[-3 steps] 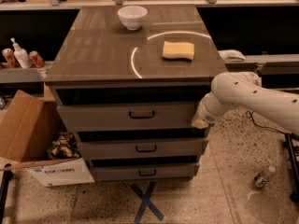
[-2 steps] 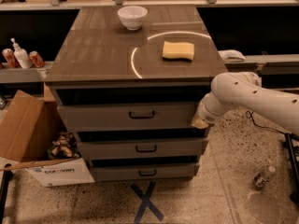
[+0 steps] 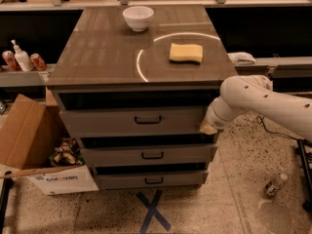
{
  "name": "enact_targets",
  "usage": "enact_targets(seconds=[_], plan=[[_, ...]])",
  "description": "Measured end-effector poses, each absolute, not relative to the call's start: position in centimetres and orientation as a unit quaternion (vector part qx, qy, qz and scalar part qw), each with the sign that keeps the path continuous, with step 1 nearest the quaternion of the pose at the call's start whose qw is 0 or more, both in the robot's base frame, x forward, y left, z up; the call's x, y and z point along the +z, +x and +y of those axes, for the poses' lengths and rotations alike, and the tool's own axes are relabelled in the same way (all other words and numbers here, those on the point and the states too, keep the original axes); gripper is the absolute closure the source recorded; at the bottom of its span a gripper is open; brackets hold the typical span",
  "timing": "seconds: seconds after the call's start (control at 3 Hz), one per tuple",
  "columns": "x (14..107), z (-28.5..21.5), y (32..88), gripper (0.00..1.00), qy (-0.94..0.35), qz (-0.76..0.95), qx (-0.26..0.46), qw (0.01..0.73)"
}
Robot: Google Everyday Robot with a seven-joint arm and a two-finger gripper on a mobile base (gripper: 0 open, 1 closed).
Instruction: Close top drawer
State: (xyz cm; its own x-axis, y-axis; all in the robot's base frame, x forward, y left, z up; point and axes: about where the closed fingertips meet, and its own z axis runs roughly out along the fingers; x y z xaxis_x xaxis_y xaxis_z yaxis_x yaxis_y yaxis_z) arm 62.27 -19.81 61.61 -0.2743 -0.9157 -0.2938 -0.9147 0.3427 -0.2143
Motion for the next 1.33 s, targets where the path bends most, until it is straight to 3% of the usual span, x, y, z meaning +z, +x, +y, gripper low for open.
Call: enact_targets(seconds=[0.33, 1.0, 1.33], plan=[[61.6, -19.8, 62.26, 1.0, -0.573, 0.798, -0.001, 0.185], [61.24, -19.66, 62.15, 0.59, -0.574, 0.798, 0.001, 0.183], [61.06, -19.59, 62.09, 0.61, -0.575, 0.798, 0.002, 0.181]])
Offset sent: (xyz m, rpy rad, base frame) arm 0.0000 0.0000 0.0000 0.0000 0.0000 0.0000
